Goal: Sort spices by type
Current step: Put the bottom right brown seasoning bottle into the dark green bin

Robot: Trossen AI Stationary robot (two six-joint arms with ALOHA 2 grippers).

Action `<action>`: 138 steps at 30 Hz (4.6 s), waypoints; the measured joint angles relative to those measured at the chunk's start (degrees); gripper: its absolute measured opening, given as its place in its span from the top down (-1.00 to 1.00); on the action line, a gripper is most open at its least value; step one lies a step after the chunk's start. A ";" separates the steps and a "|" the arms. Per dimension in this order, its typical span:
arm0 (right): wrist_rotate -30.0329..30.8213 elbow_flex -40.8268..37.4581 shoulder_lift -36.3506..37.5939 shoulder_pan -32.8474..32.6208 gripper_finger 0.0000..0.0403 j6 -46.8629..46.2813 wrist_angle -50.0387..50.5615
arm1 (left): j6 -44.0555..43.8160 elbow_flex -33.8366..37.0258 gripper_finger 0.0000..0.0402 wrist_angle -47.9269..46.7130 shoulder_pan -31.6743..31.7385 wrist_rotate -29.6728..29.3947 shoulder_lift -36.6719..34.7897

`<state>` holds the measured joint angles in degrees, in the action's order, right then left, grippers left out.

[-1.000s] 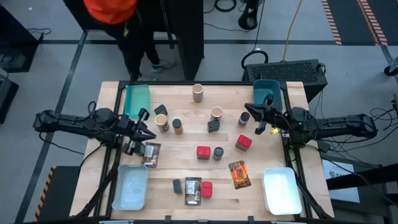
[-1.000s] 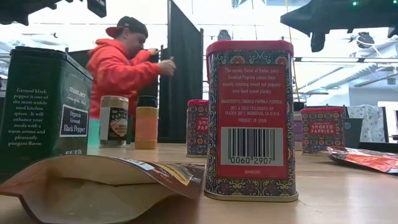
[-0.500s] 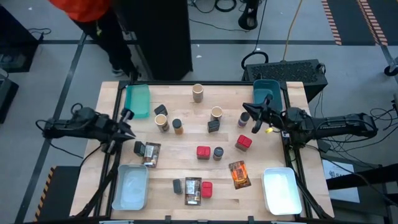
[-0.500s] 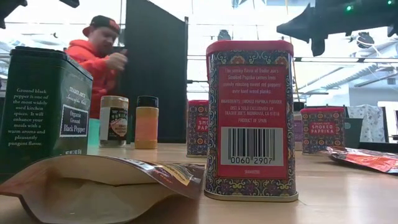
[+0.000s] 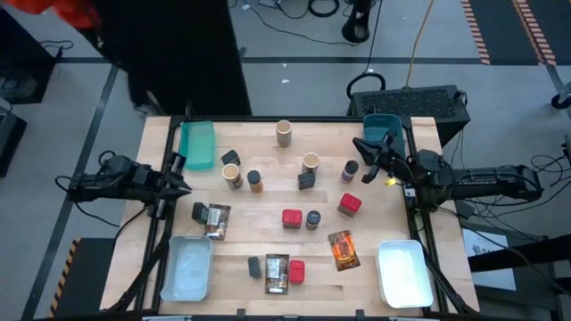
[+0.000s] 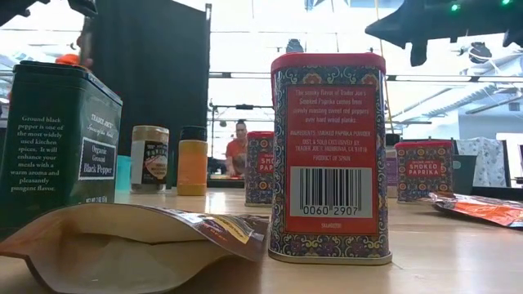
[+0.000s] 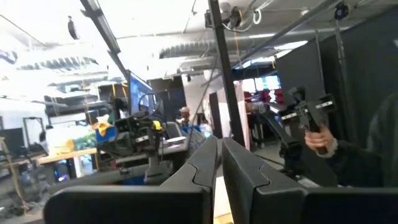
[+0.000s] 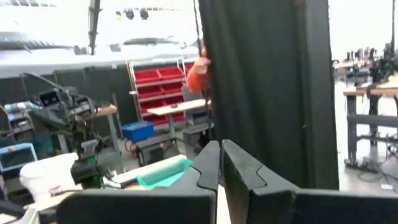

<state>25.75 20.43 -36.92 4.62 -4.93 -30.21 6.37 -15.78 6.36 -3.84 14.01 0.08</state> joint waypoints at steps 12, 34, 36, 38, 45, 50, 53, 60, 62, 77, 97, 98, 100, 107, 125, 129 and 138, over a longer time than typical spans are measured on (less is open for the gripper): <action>1.14 0.00 -0.48 0.28 0.98 1.14 2.73 | 0.02 -0.14 0.85 0.60 0.00 -0.77 0.13; 1.14 0.00 -0.49 0.26 0.98 1.73 5.97 | 0.50 -0.12 0.85 2.58 0.02 -16.39 0.28; 1.14 0.00 -0.49 0.26 0.98 1.73 5.89 | 0.50 -0.12 0.85 2.50 0.00 -19.08 0.28; 1.16 0.00 -0.49 0.26 0.98 2.00 5.87 | 0.51 -0.12 0.85 2.37 0.00 -22.74 0.28; 1.42 4.38 -1.87 0.26 0.98 1.99 13.03 | -0.25 -0.12 0.85 1.56 0.02 -27.66 0.31; 3.26 12.56 -6.33 0.26 0.98 0.97 24.09 | -2.91 -0.10 0.85 -0.09 0.02 -28.27 0.33; 4.66 17.22 -8.94 0.26 0.98 -0.29 30.19 | -2.95 -0.10 0.85 -0.31 0.02 -30.13 0.33; 4.77 25.80 -13.68 0.28 0.98 -6.81 41.99 | -3.02 -0.08 0.85 -1.47 0.02 -35.16 0.33; 4.72 27.74 -14.80 0.28 0.98 -7.82 44.92 | -3.02 -0.08 0.85 -1.55 0.02 -35.31 0.33; 1.01 36.96 -26.81 0.28 0.44 -16.12 54.11 | -3.02 -0.08 0.85 -2.82 0.02 -36.57 0.33; -3.45 38.58 -36.76 2.45 -0.23 -18.31 45.15 | -2.74 -0.10 0.85 -3.03 0.01 -38.87 0.33; -3.41 39.21 -37.33 2.53 -0.23 -18.20 45.15 | -2.95 -0.10 0.85 -3.20 0.02 -38.85 0.33; -3.38 40.59 -38.75 2.56 -0.23 -18.19 45.42 | -3.08 -0.10 0.85 -3.34 0.01 -38.83 0.33; -8.17 49.76 -47.20 2.49 -0.23 -20.11 56.14 | -3.04 -0.14 0.85 -1.15 0.02 -38.69 0.31; -1.59 57.66 -55.17 2.40 -0.23 -35.36 68.46 | -6.10 -0.14 0.85 -2.47 0.00 -38.95 0.33; -1.84 57.66 -58.28 2.36 -0.23 -37.28 67.43 | -6.05 -0.14 0.85 -2.00 0.01 -39.64 0.31; -1.61 57.64 -60.19 3.22 -0.23 -38.55 70.82 | -5.84 -0.14 0.85 -2.24 0.00 -41.98 0.28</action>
<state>24.15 78.06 -97.11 7.85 -43.48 40.61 0.54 -15.92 4.12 -3.84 -27.98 0.36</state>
